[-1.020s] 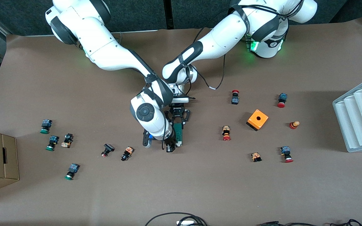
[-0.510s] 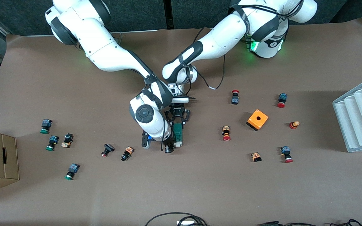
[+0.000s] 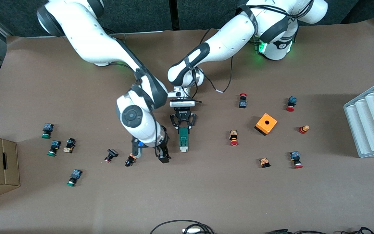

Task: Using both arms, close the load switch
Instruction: 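Release the slider and draw the right gripper back to rest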

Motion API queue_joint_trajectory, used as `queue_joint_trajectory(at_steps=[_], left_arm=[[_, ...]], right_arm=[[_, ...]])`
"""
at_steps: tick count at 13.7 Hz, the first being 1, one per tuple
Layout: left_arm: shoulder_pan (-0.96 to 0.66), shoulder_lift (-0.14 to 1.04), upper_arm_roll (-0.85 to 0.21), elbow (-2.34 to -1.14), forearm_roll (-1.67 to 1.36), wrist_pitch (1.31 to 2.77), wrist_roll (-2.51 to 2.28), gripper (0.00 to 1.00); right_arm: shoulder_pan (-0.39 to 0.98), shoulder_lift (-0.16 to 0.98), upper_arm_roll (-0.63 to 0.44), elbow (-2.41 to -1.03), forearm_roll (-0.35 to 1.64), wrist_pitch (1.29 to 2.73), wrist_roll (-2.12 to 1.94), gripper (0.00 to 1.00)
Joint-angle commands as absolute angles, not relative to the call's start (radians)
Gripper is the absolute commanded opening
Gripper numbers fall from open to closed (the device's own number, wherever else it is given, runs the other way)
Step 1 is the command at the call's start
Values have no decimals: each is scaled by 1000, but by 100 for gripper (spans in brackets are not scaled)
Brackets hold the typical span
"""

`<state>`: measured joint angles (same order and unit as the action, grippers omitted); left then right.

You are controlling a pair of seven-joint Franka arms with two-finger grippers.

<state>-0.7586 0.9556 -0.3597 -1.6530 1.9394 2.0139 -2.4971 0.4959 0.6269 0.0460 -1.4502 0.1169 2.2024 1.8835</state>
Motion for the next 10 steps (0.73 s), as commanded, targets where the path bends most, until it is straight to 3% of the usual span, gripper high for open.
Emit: queue_joint_trajectory(at_steps=[1,4,6,10], left_arm=[[-770,973,-347,-1644,1960,2023,-2519,49],[-770,973,-347,-1644,1960,2023,-2519,52],[-770,973,-347,-1646,1960,2023,-2517,100],[-770,973,-347,-1644,1960,2023,-2488,100]], right_arm=[[425,455,58,-1577,100,2074,1684,100],[318,315,96,-1649,98,1976,1456,100],[234,243,135,-1687,103,1945,1328,100],[89,117,167,-1713,112,1817,990,100]])
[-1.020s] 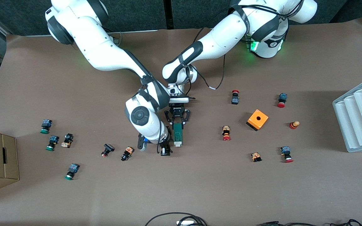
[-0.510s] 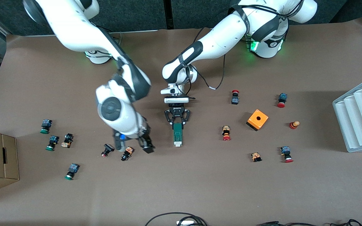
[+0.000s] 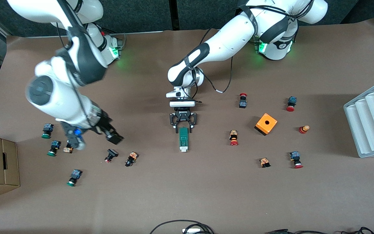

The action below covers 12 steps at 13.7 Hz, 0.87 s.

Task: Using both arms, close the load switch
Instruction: 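Release the slider and draw the right gripper back to rest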

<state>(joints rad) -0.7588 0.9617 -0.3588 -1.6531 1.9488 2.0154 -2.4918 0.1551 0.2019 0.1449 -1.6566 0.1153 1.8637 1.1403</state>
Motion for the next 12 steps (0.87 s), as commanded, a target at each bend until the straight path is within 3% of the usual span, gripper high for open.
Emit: queue_joint_trajectory(at_steps=[1,4,7,12], left_arm=[[-770,971,-347,-1644,1959,2023,-2487,100],[-770,960,-348,-1641,1951,2023,-2480,100],[-767,948,-351,-1643,1934,2028,-2476,100],[-762,899,-357,-1640,1784,2037,-2272,100]], right_arm=[[51,88,167,-1716,112,1784,874,100],[-50,25,163,-1721,110,1718,610,100],[-86,-12,79,-1741,107,1710,315,100],[-163,-14,35,-1740,68,1713,35,100]])
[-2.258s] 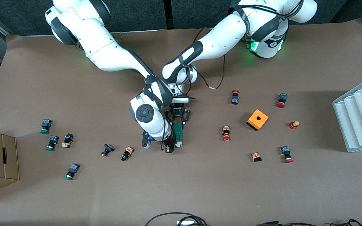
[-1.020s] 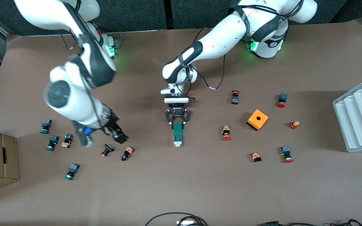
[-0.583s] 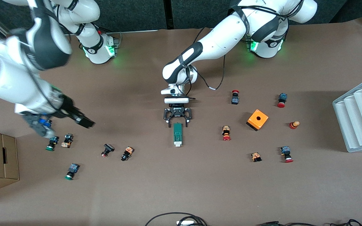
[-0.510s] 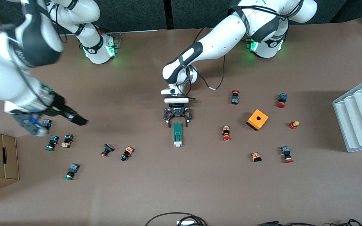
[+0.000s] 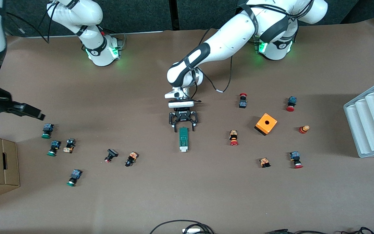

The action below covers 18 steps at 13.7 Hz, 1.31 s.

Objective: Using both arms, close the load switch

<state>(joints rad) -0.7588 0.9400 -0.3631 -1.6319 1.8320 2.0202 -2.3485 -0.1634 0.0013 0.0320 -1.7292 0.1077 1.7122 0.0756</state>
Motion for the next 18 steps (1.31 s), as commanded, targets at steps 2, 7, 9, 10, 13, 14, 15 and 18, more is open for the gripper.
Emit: queue_joint_trajectory(at_steps=[2,7,9,10,13,14,15,18], left_arm=[[-758,879,-370,-1637,1718,2037,-2180,100],[-759,816,-376,-1600,1456,2056,-1936,100],[-758,789,-377,-1580,1349,2056,-1812,100],[-756,776,-377,-1566,1303,2056,-1763,100],[-750,749,-376,-1522,1165,2054,-1598,100],[-730,729,-377,-1516,1102,2052,-1530,100],[-724,698,-376,-1514,1032,2049,-1441,100],[-677,628,-374,-1512,881,2040,-1242,100]], right_arm=[[-158,-15,38,-1732,23,1712,41,100],[-163,-9,37,-1713,2,1703,46,100],[-161,-8,38,-1700,-17,1704,44,100],[-157,-3,38,-1695,-17,1704,44,100],[-149,2,41,-1690,-18,1701,44,100],[-152,6,43,-1686,-18,1713,48,100],[-155,9,43,-1684,-11,1718,48,100],[-152,11,41,-1683,-18,1720,48,100]])
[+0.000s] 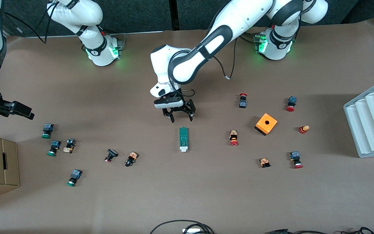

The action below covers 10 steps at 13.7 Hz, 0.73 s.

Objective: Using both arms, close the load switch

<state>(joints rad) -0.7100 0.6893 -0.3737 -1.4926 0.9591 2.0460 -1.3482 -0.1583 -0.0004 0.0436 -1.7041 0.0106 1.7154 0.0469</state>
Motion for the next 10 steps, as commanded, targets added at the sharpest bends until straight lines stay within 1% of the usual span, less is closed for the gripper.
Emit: queue_joint_trajectory(at_steps=[1,5,10], left_arm=[[-661,602,-374,-1513,832,2033,-1177,100],[-571,503,-374,-1513,651,1976,-929,100],[-392,384,-374,-1513,404,1898,-594,100]], right_arm=[[-152,11,41,-1683,-18,1727,46,100],[-158,12,43,-1684,-17,1730,48,100],[-152,14,43,-1669,-20,1729,46,100]])
